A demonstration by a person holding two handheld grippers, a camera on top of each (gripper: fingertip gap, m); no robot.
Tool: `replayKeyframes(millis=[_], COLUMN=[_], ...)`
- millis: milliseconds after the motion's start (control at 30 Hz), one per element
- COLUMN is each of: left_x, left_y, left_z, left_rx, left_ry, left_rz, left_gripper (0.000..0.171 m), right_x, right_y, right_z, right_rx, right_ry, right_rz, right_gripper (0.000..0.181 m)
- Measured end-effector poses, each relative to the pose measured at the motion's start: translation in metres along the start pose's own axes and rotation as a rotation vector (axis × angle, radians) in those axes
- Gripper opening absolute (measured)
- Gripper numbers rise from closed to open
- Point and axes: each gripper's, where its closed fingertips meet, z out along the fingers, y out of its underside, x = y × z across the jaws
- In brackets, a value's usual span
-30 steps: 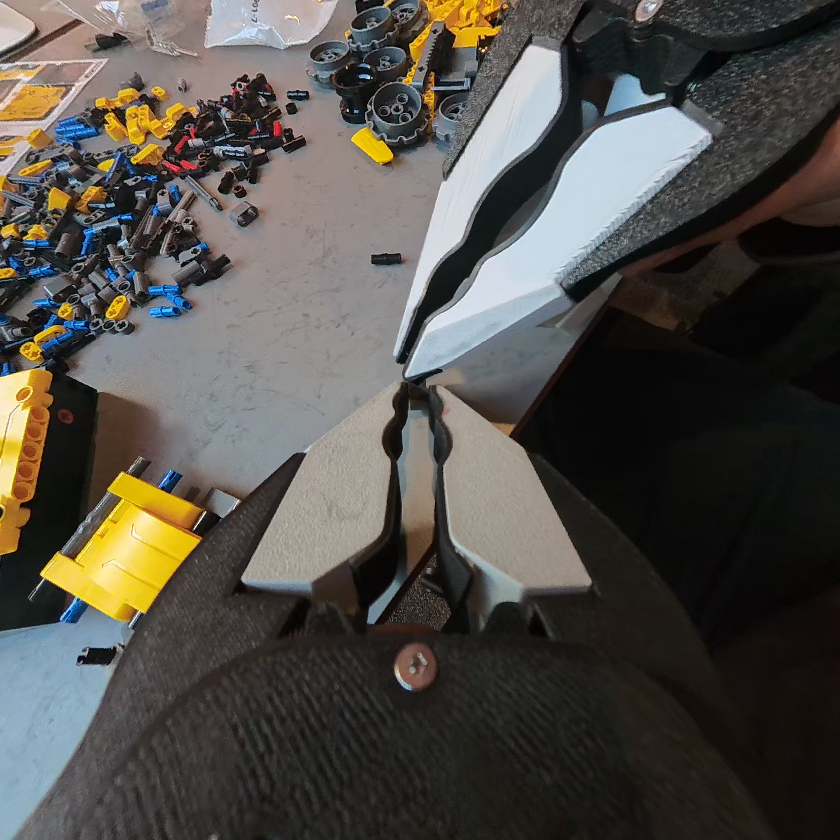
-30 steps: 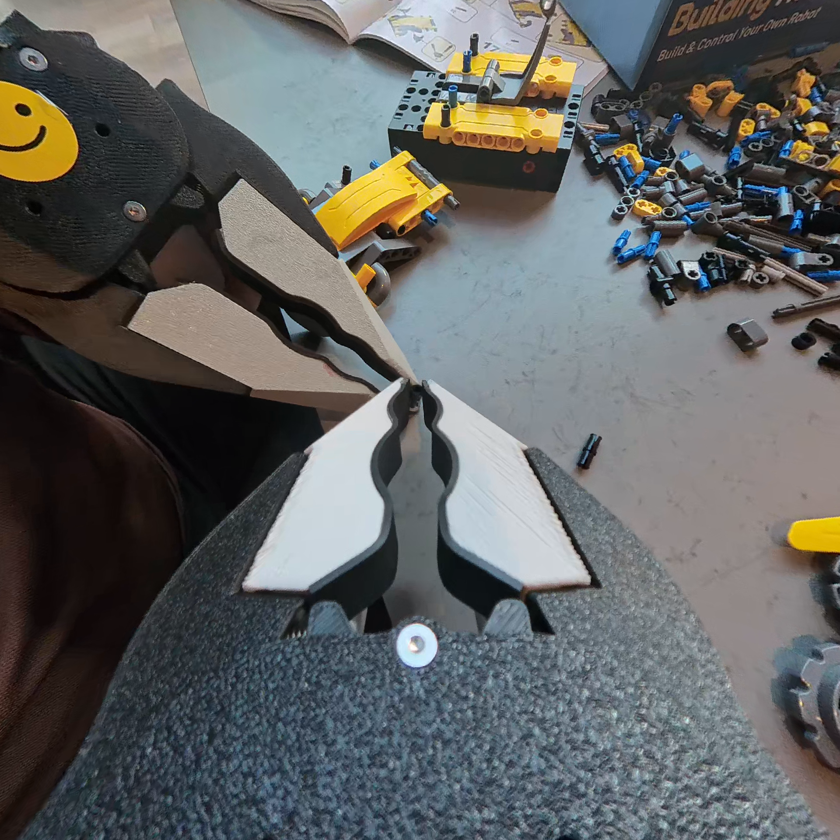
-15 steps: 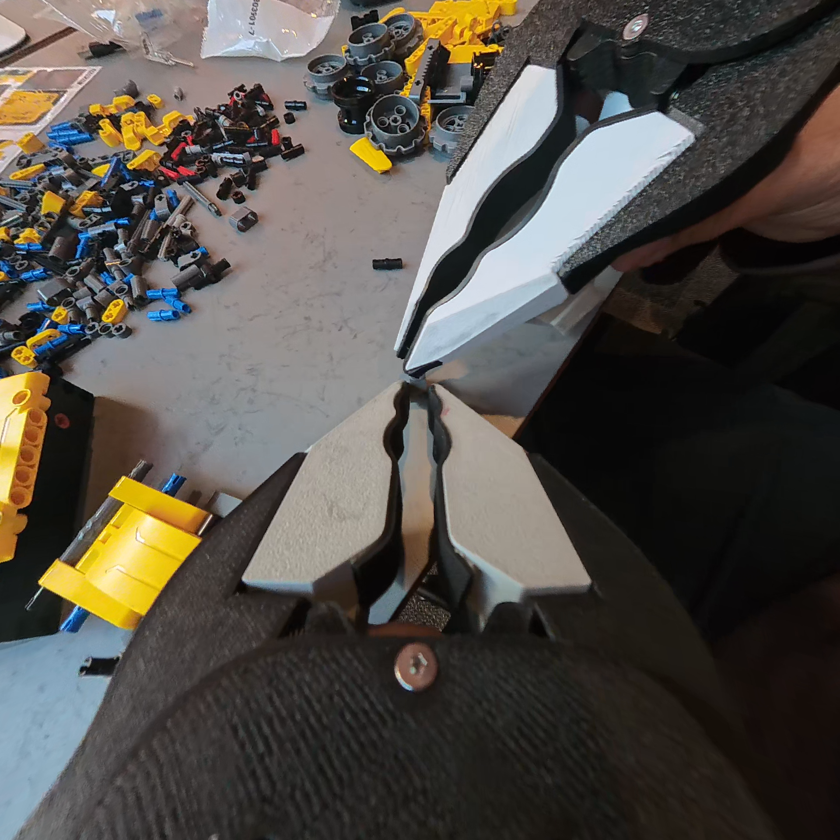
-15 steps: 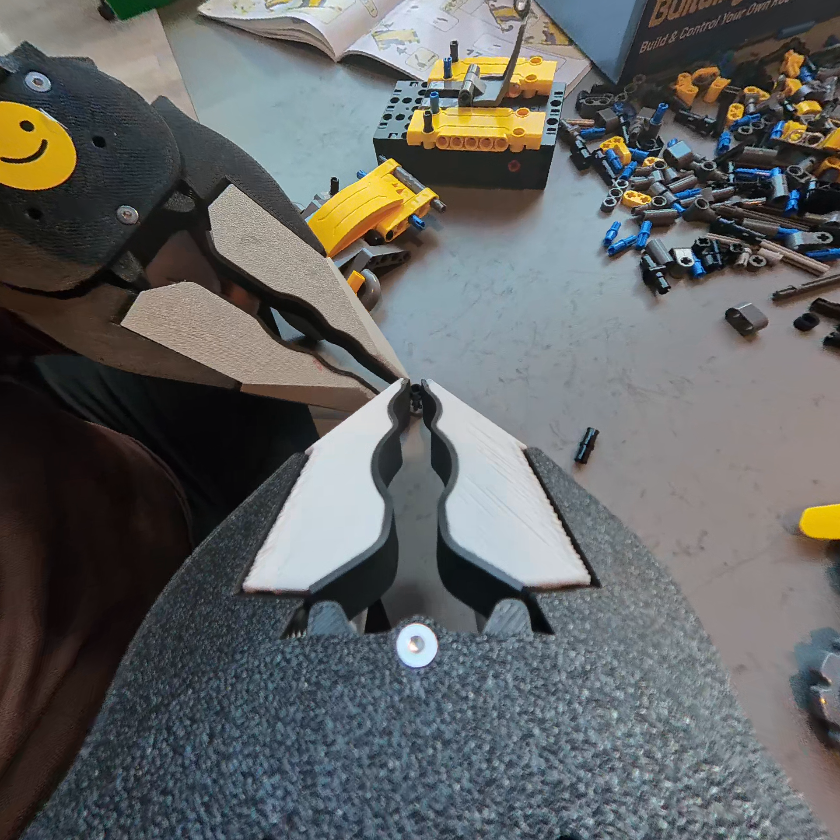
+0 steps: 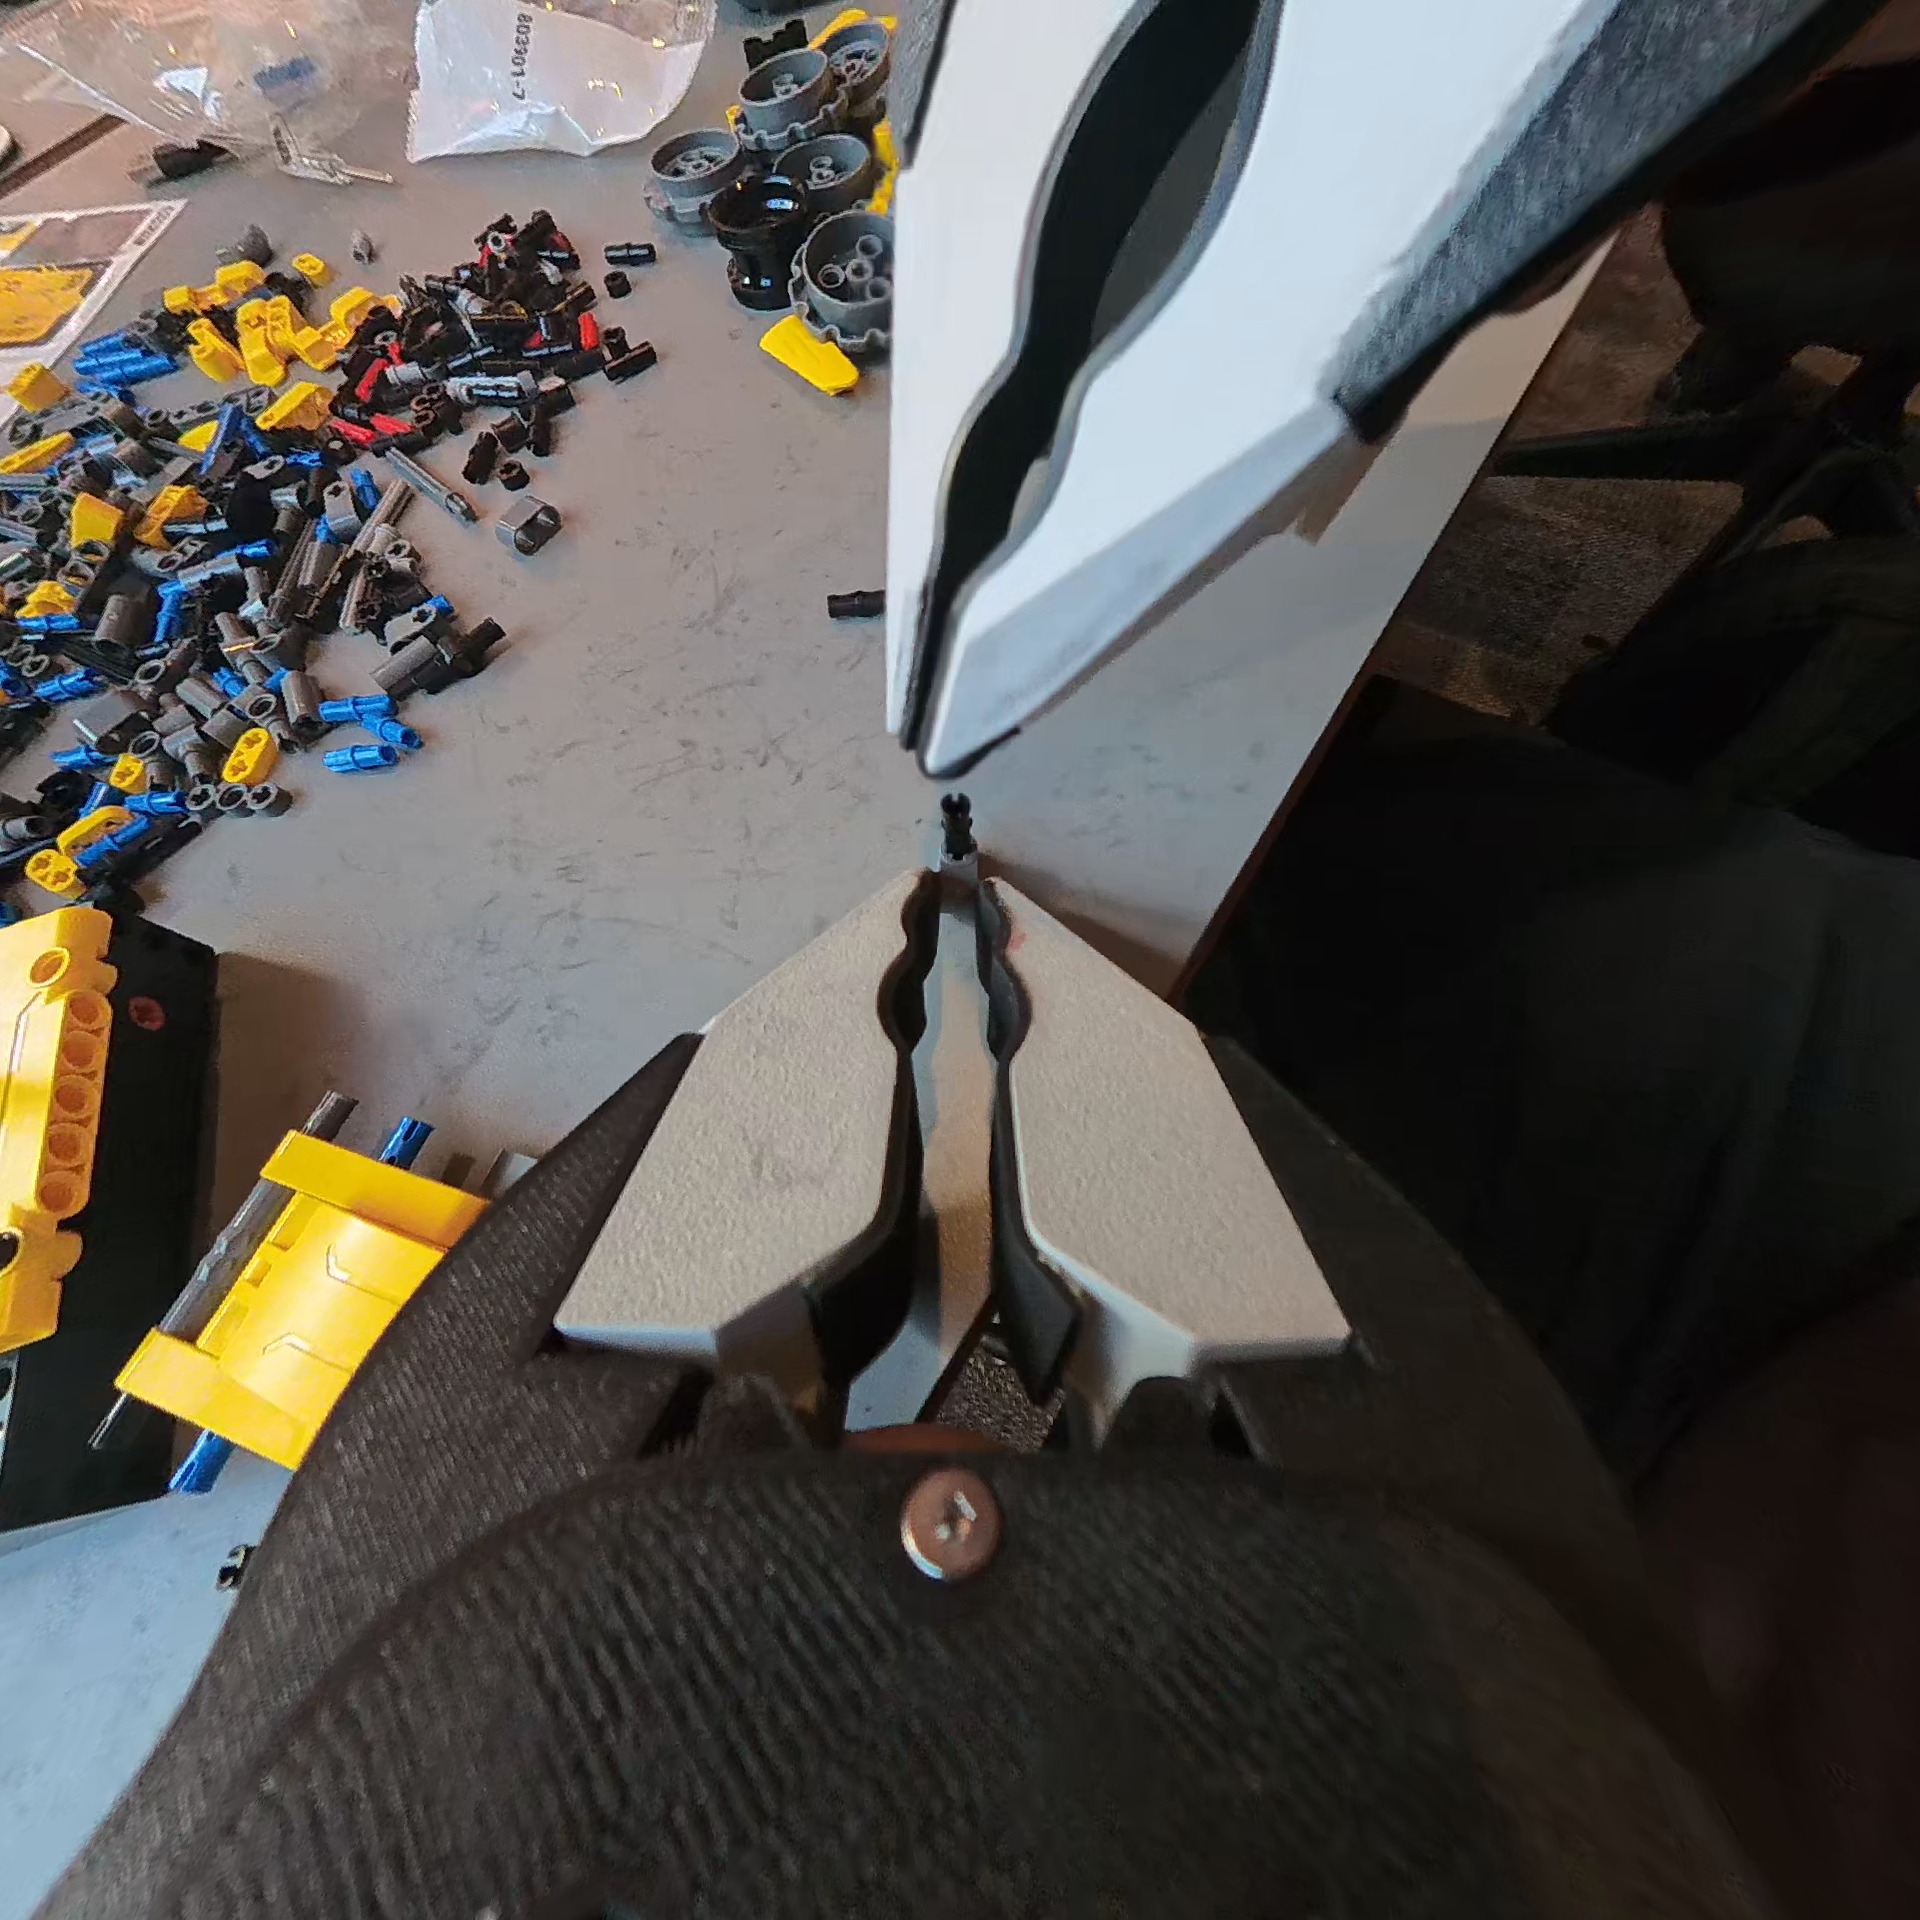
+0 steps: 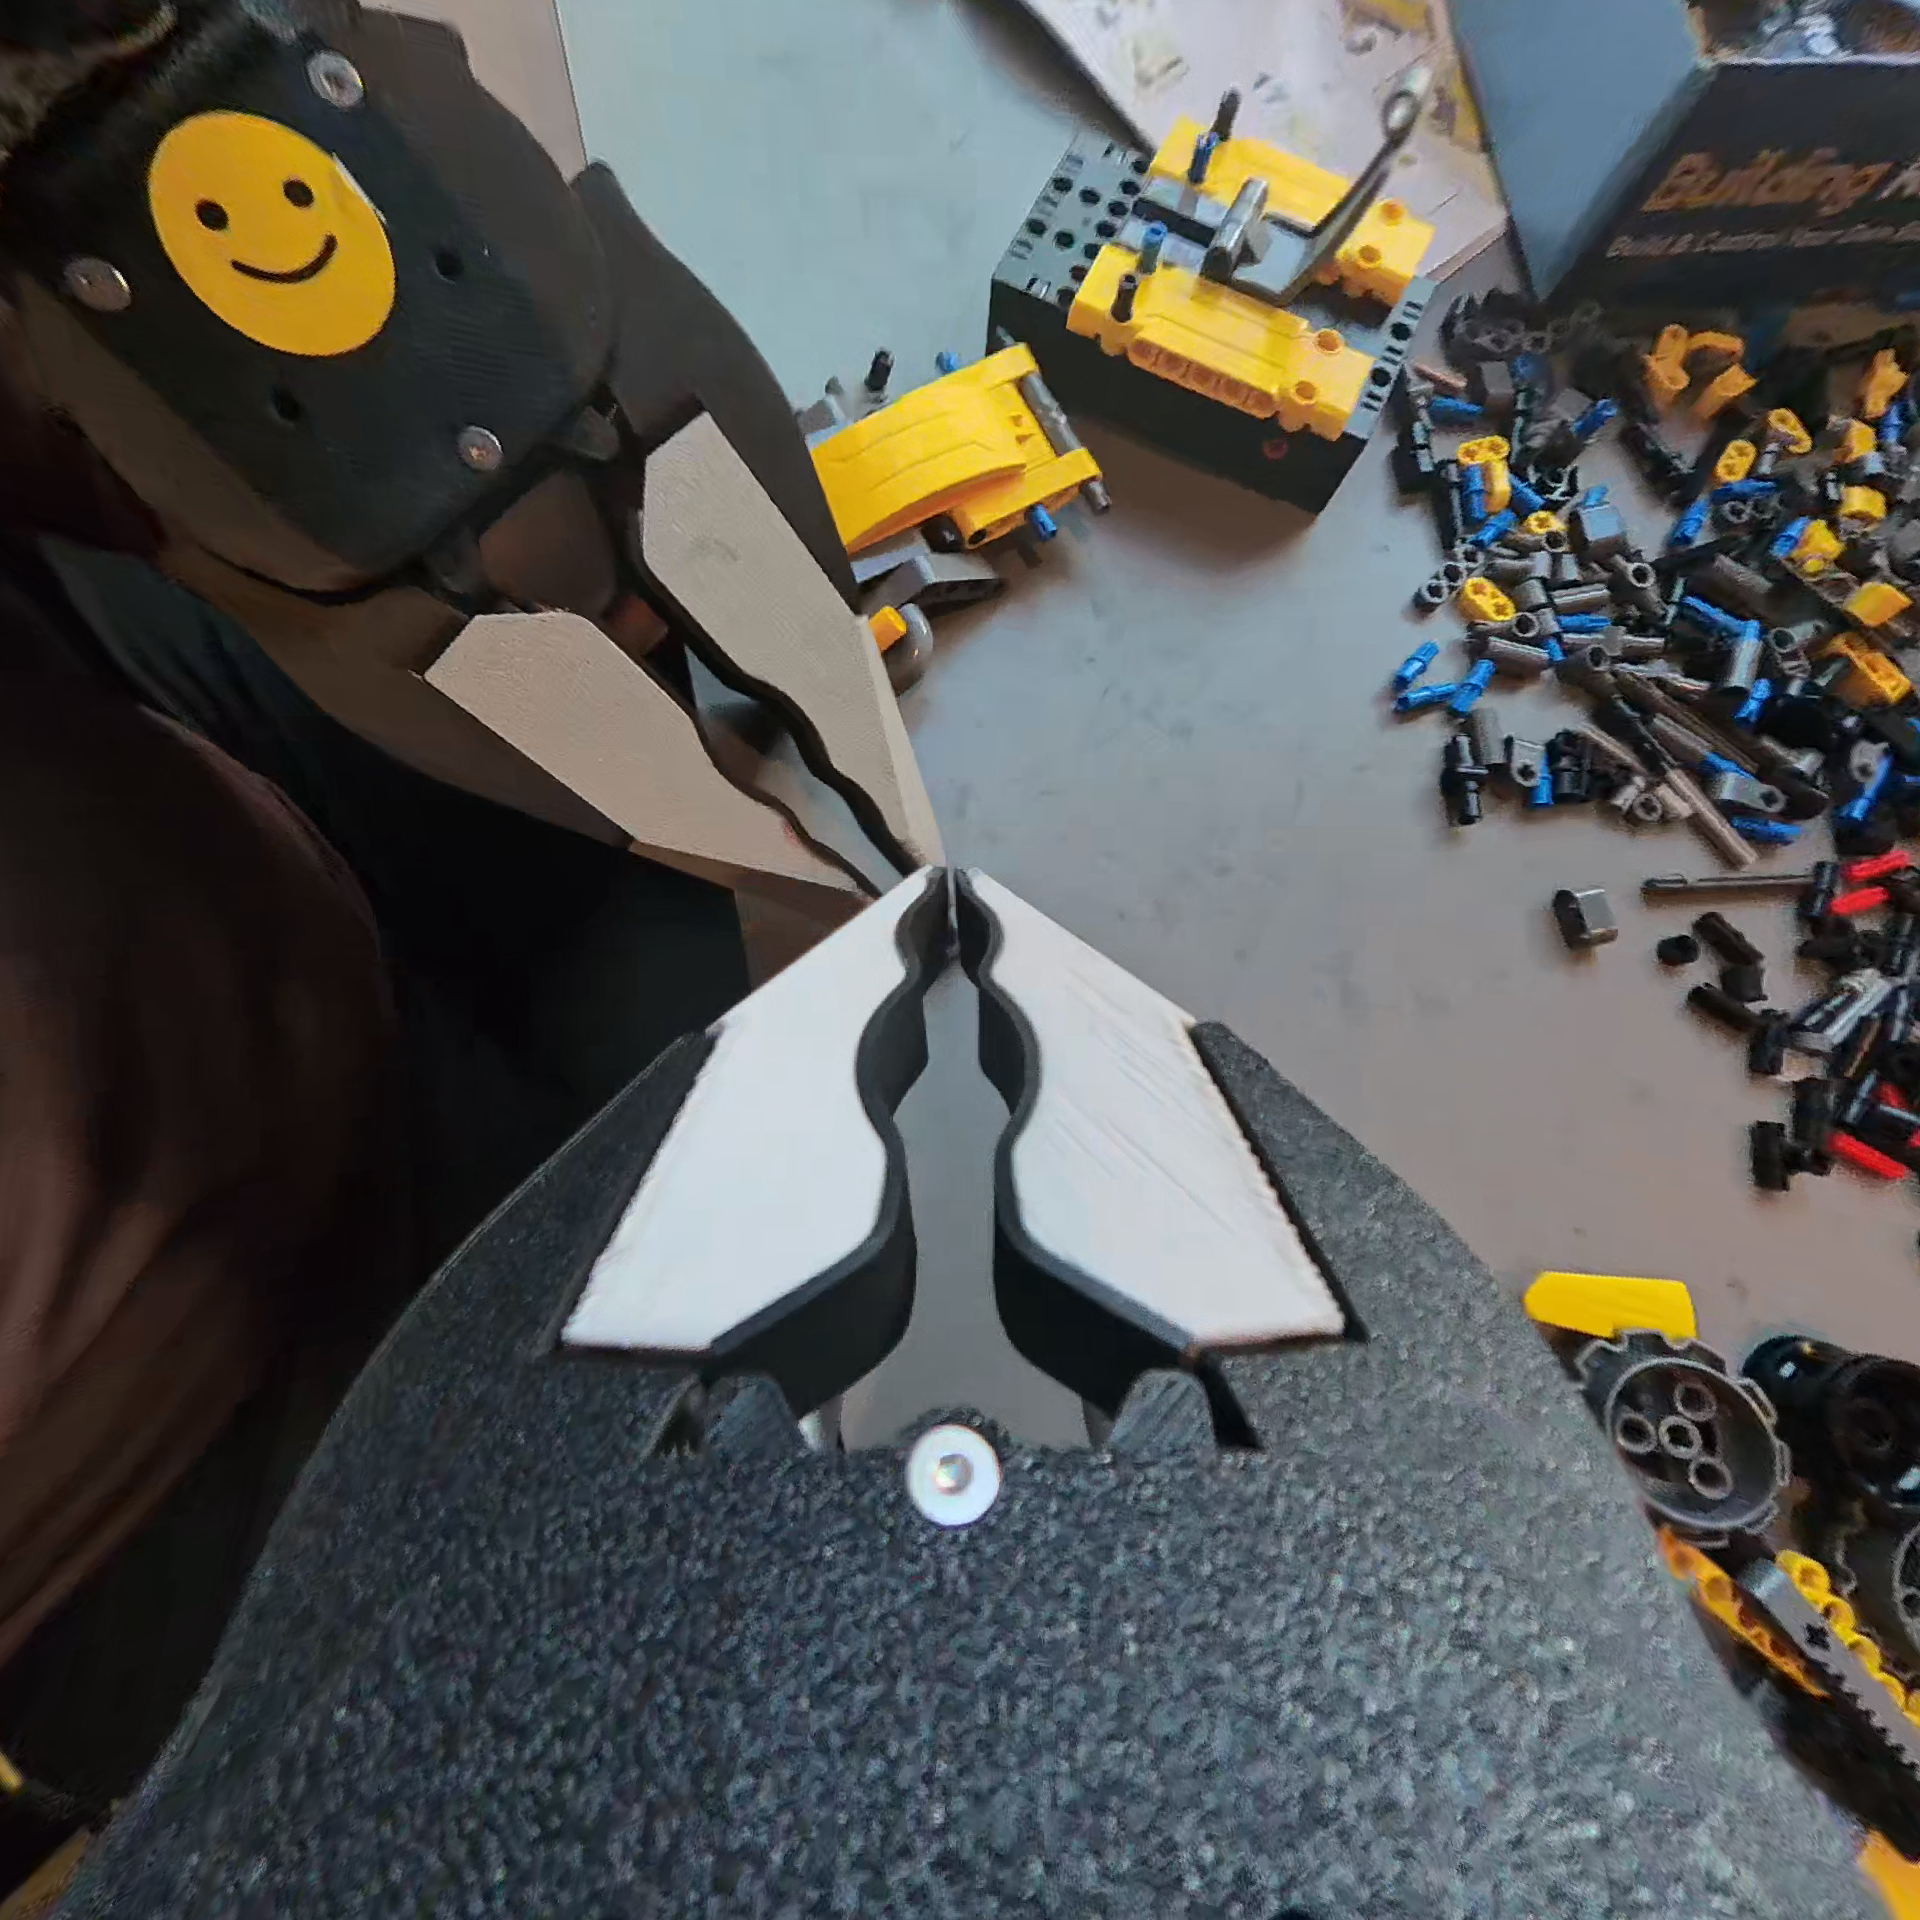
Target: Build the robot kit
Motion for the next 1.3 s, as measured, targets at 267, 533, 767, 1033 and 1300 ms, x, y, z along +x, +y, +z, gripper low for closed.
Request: replayKeyframes(millis=[267,533,767,1033,1300], left_x=[0.001,0.002,0.002,0.007,-0.010], left_y=[-0.001,-0.001,-0.001,0.000,-0.011], left_z=[0.000,0.000,0.001,-0.006,-0.023], left_rx=[0.010,0.010,0.013,0.048,0.011], left_ry=[0.009,0.016,0.018,0.033,-0.080], left_rz=[0.013,0.017,0.016,0.053,0.490], left_gripper=[0.004,0.004,0.004,0.021,0.027], right_x=[-0.002,-0.006,-0.003,0.007,0.011], right_y=[0.015,0.019,0.021,0.029,0.029], right_z=[0.005,0.005,0.009,0.006,0.001], right_rx=[-0.130,-0.222,-0.265,-0.137,-0.065], right_ry=[-0.009,-0.048,-0.016,-0.090,-0.326], right_rz=[-0.058,-0.123,-0.162,0.131,0.439], right_gripper=[0.000,0.011,0.002,0.001,0.001])
